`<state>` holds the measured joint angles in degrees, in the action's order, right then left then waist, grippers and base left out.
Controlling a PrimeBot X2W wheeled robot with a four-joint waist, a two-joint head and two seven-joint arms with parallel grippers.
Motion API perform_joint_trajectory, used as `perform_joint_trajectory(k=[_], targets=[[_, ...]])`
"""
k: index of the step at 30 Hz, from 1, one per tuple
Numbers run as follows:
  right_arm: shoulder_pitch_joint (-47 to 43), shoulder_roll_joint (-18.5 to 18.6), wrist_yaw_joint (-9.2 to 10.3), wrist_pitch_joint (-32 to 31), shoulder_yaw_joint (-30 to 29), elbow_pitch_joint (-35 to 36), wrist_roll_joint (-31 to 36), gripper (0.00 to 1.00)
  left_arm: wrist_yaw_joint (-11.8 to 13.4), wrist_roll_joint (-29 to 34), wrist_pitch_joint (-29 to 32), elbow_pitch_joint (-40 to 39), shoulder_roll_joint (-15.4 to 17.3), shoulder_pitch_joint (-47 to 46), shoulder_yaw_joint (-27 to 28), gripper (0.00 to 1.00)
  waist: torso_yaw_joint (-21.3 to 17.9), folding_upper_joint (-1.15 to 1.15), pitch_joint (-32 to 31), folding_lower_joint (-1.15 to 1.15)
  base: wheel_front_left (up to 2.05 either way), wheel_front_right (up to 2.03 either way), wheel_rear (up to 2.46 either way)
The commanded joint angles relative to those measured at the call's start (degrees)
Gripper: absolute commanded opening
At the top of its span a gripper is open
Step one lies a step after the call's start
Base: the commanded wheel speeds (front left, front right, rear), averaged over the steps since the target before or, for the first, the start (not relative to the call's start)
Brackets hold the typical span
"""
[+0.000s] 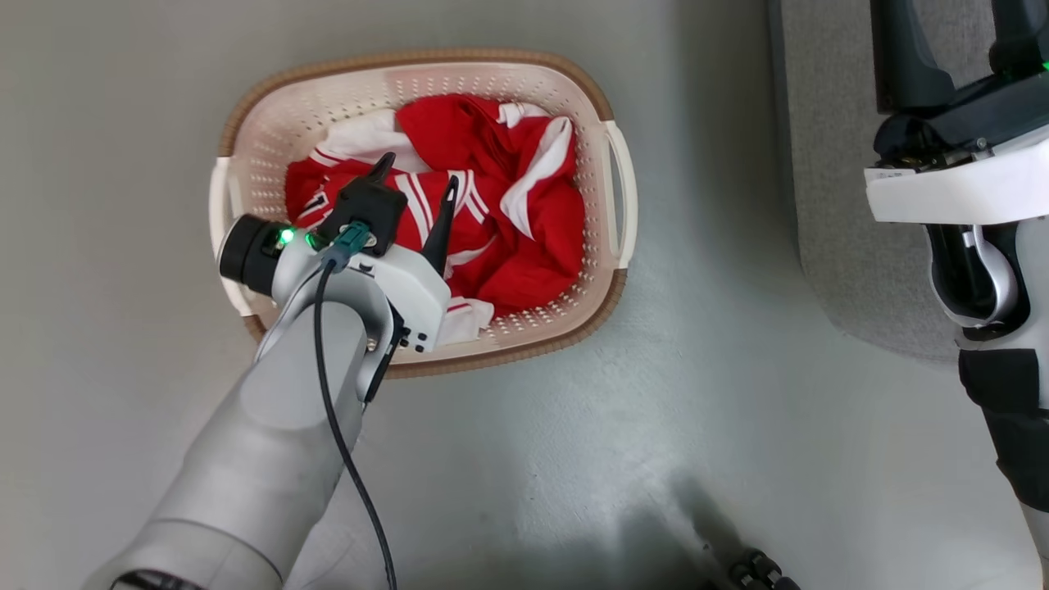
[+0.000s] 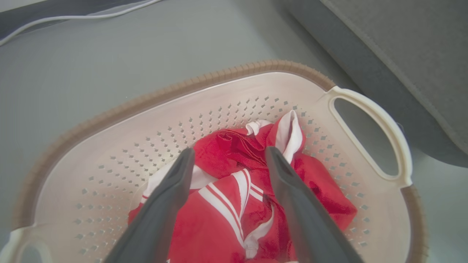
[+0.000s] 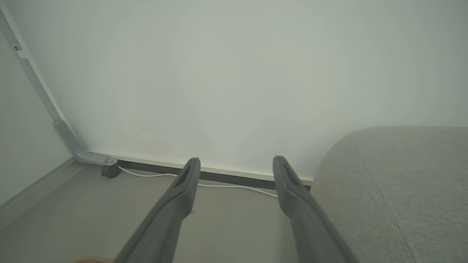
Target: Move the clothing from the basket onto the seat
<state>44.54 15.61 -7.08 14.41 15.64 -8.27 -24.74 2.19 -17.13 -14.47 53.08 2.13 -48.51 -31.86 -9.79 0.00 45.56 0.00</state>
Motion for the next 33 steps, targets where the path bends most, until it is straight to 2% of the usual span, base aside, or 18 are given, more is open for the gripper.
perform_joint_trajectory(k=[1,6,15,21,24,33], targets=[[-0.4,-0.2,-0.41,0.6,0.9,1.9,-0.3,1.00,-0.4,0.4,-0.5,1.2,0.8,-1.5,-0.5,1.00,-1.3,0.00,1.5,0.00,0.00,0.00,0.00],[0.4,-1.3,-0.41,0.6,2.1,3.4,-0.6,1.00,0.2,-0.3,3.5,8.8,0.8,-7.0,-6.6,1.00,-2.7,0.00,3.3,0.00,0.00,0.00,0.00],[0.3,-2.4,-0.41,0.6,3.1,4.1,-1.0,1.00,1.6,-0.5,14.0,15.3,0.8,-12.1,-14.6,1.00,-4.0,0.00,4.8,0.00,0.00,0.00,0.00],[0.3,-2.9,-0.41,0.6,3.3,4.4,-1.2,1.00,3.6,-0.7,19.0,17.2,0.8,-13.5,-16.9,1.00,-4.6,0.00,5.3,0.00,0.00,0.00,0.00],[0.3,-3.2,-0.41,0.6,3.3,4.8,-1.4,1.00,4.4,-1.0,23.4,18.6,0.8,-14.4,-18.1,1.00,-5.2,0.00,5.9,0.00,0.00,0.00,0.00],[0.5,-4.4,-0.41,0.6,3.5,6.1,-1.7,1.00,5.5,-0.7,26.7,20.1,1.4,-16.0,-19.8,1.00,-6.7,0.00,8.4,0.00,0.00,0.00,0.00]])
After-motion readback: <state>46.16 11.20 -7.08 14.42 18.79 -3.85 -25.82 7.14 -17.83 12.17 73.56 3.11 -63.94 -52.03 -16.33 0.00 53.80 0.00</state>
